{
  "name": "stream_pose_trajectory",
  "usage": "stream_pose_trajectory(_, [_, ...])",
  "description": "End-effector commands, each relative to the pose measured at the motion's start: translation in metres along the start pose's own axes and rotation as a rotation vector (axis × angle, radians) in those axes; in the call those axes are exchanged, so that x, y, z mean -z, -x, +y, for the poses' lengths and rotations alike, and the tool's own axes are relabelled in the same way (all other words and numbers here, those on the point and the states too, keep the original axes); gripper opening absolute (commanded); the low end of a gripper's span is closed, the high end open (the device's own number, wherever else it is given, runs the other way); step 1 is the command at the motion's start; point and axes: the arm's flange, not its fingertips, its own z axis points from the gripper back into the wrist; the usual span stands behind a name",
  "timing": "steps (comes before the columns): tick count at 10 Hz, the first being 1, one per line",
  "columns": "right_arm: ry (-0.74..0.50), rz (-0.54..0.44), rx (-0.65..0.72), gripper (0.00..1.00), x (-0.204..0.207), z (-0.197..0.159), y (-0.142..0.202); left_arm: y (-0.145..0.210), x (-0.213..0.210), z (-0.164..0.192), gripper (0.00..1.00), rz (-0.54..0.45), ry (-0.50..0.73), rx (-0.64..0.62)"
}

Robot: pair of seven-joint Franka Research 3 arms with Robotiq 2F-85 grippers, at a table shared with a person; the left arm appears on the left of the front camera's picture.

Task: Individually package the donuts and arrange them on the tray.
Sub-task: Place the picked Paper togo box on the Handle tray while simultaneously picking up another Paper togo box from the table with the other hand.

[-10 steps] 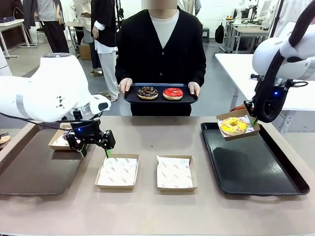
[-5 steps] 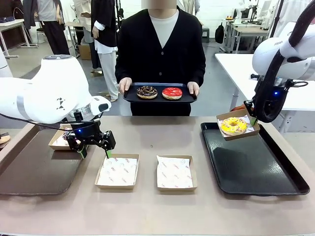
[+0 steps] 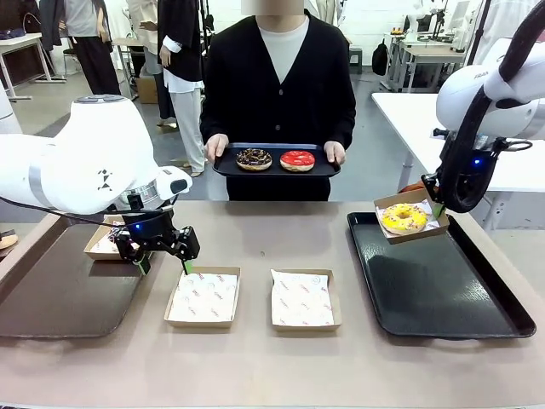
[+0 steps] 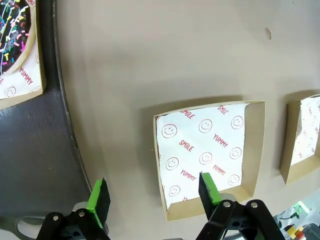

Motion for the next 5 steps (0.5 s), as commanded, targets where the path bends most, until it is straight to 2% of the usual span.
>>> stream_pose_trajectory(1, [0.025,0.021,0.002,0.01,0.003,0.014,-0.006,0.014,-0.003,-0.001,0.93,-0.027,-0.061,-0.055])
stream_pose_trajectory(3, [0.038,0.048,0.032,0.01,0.012,0.022,-0.009,0.022,-0.002,-0.006,0.93,-0.078,-0.084,-0.101])
stream_pose_trajectory(5, [0.046,0.078,0.033,0.01,0.025,0.028,-0.014,0.025,0.007,-0.011,0.93,-0.076,-0.078,-0.101])
